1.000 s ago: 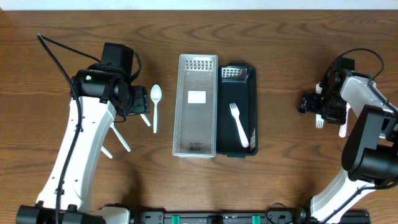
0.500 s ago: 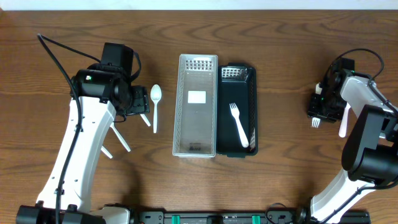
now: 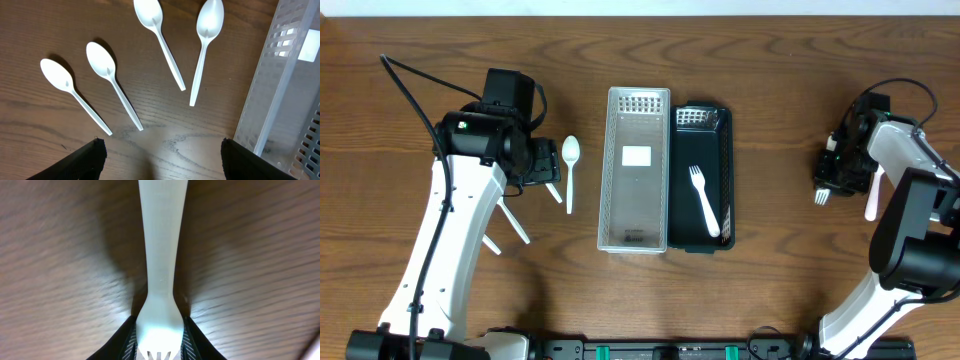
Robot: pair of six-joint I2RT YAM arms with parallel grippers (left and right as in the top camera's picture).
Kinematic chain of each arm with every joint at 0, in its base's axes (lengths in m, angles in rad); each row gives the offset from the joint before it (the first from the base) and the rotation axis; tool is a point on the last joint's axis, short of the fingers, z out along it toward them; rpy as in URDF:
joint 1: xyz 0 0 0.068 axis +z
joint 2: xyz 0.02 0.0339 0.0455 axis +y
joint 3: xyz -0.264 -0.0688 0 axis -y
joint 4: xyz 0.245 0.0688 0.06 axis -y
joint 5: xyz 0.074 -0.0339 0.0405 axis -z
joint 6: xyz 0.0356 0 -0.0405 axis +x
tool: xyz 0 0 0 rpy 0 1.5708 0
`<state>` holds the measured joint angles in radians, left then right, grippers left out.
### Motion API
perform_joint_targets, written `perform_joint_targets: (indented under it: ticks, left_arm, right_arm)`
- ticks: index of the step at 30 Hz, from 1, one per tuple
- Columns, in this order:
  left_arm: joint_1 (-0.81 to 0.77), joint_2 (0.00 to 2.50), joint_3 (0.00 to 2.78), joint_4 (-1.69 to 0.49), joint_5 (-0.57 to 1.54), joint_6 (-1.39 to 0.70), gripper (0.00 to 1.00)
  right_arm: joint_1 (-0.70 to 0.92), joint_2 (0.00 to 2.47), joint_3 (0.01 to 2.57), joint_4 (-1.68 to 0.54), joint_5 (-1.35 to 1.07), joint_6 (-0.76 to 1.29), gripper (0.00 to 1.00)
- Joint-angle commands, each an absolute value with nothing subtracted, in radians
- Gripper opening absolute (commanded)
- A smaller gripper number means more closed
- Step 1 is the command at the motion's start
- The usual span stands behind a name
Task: Pack container
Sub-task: 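Grasp a second white fork with the right gripper, then place the second fork into the black basket with the right gripper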
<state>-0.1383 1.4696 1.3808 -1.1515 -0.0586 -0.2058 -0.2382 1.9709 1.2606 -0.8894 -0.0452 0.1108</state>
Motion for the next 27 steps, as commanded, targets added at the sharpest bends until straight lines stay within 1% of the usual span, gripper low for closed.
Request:
perform_joint_targets:
  ticks: [1,4,8,12,15,18,22,27]
  left_arm:
    - [-0.135,1.477,1.395,-1.156,-0.06,-0.2,0.76]
    - [-0.135,1.477,1.395,-1.156,-0.06,-0.2,0.76]
    - [-0.135,1.478,1.395,-1.156,-0.06,-0.2,0.76]
    - [-0.135,1.478,1.395,-1.162,-0.06,-0.2,0.76]
    - [-0.135,1.477,1.395,-1.163,-0.06,-0.2,0.76]
    - [-0.135,1.477,1.395,-1.163,-0.06,-0.2,0.76]
    - [-0.135,1.477,1.395,-1.167,-0.06,-0.2,0.76]
    - [-0.135,1.478,1.395,-1.17,-0.06,-0.2,0.76]
  right_arm:
    - [-0.208,1.979,1.313,-0.942,-0.117,0.119,0.12]
    - [-0.169,1.937,1.386,-1.017,-0.117,0.12,0.13]
    - [-0.07,1.841,1.516,-1.109,-0.117,0.157,0.14]
    - [0.071,1.749,1.613,-1.143,-0.117,0.229,0.14]
    - [0.194,1.709,1.635,-1.133,-0.116,0.282,0.14]
    - [0.307,1.713,1.633,-1.13,-0.103,0.343,0.15]
    - [0.434,1.769,1.625,-1.126,-0.021,0.411,0.15]
    - [0.52,1.888,1.621,-1.115,0.038,0.412,0.16]
